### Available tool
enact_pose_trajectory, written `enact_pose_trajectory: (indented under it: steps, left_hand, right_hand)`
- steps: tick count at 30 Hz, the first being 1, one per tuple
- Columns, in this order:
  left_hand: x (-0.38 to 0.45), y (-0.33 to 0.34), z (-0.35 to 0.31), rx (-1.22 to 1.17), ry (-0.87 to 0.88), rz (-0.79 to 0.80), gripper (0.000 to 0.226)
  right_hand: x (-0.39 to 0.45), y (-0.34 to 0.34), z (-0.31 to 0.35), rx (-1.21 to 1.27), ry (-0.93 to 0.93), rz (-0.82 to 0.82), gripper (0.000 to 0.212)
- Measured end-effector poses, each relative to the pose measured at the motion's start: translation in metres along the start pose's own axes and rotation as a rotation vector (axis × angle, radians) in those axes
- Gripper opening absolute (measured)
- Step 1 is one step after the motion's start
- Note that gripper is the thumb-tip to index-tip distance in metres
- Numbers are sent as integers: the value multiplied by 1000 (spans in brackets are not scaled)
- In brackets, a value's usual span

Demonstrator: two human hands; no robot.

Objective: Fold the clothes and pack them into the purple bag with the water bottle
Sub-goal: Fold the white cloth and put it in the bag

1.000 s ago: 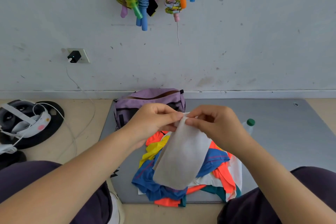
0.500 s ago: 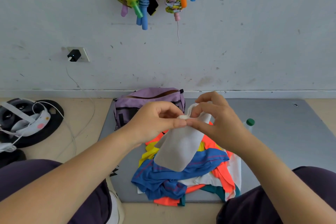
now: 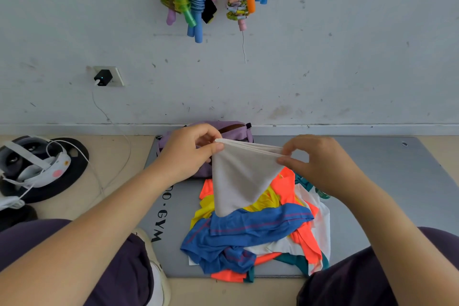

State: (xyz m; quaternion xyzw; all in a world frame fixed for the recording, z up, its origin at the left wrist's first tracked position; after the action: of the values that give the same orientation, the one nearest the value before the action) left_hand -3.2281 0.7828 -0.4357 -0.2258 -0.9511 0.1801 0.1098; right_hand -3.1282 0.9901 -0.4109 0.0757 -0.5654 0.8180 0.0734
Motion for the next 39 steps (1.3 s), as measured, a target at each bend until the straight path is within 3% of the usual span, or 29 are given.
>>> enact_pose_trajectory:
  steps: [7,11,15,18,21,24,26,27,29,30,32,34,36,39]
  left_hand:
    - [1,8,3,-35,-9,44,18]
    - [1,12,1,-95,-4,43,16]
    - [-3,24,7,-45,-27,114,14]
    - [-2,20,8,-65,-49,71,15]
    - [-1,16,4,-122,-69,-24,10]
    - [-3,10,1,-486,-170,-148,9]
    - [-7,29,-3,-810,-296,67,25]
    - [-13,40,-7,-858,-339,205,29]
    - [-24,59,-5,-788,-393,386,30]
    - [-27,64,-1,-741,-415,389,33]
    - [-23,62,7,-747,-434,289,36]
    - [-17,55,10,-814,-399,221,34]
    - [-14,47,11,-841,-383,193,30]
    - [-13,42,16,-730,-377,181,19]
  right_hand:
    - [-3,-19,3,211,47,-200,12]
    - [1,-3,0,97,52,-40,22]
    - [0,8,5,18,-12,43,10]
    - [-1,10,-5,368,143,72,6]
    - [-4,20,-11,720,266,98,17]
    - [-3,18,-8,881,295,27,17]
    - [-2,11,-10,921,314,-61,17]
    - [-1,7,-14,929,330,-107,17]
    - [-2,6,-23,958,390,-178,19]
    - [-2,10,-27,1002,426,-185,23]
    - [0,27,-24,1183,461,-80,40]
    - [-1,45,-11,1315,428,145,54]
    - [-5,54,1,1274,348,311,46]
    - [-3,53,-5,1190,315,259,34]
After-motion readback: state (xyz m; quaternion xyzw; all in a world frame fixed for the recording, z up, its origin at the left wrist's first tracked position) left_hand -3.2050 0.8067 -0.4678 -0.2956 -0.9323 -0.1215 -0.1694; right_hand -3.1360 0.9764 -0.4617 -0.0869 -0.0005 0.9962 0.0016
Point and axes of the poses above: each hand's wrist, its own x-axis towards the middle knuckle, its own y-axis out of the palm, z = x × y, the point moved 9 cm from there along x, towards the middle knuckle, and after that the axes turned 8 degrees about -x, right-handed, at the moved point
